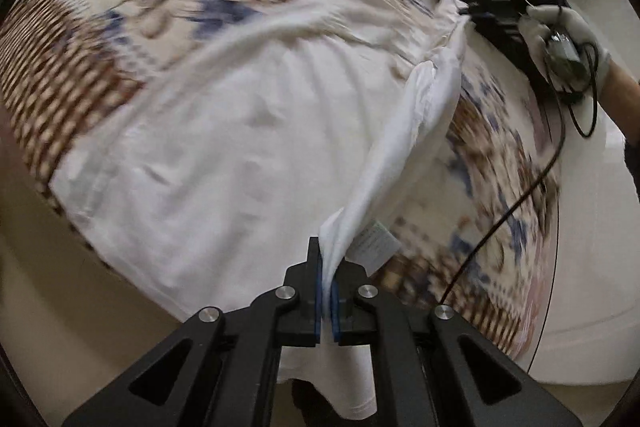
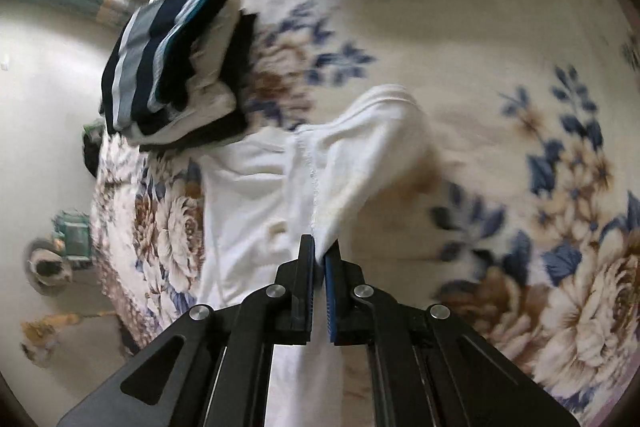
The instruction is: Fold small clothes
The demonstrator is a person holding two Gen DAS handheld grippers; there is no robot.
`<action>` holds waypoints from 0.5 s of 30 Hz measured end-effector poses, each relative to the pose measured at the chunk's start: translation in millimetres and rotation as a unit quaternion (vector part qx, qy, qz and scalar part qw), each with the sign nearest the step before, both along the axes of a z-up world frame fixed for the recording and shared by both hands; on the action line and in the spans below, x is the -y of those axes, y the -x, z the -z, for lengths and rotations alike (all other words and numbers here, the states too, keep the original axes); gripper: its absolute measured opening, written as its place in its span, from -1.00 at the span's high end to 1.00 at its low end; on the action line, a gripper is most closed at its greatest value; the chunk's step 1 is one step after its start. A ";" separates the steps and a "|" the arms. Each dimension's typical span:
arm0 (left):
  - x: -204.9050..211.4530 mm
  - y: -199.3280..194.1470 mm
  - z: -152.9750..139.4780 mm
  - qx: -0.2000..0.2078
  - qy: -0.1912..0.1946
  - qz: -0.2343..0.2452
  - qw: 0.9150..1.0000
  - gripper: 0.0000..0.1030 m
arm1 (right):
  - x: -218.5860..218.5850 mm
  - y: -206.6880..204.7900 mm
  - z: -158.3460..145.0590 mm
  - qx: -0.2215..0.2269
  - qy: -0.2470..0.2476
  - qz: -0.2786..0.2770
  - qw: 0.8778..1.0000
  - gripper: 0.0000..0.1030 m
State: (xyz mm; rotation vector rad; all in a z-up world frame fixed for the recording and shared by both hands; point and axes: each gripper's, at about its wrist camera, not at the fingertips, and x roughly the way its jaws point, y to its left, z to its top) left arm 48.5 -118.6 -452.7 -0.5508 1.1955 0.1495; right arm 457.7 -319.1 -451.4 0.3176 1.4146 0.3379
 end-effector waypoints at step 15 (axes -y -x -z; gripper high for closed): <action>-169.6 2.1 53.2 -0.029 0.049 -0.064 0.996 0.98 | -218.5 -16.5 59.9 0.016 0.153 -0.032 0.988 0.91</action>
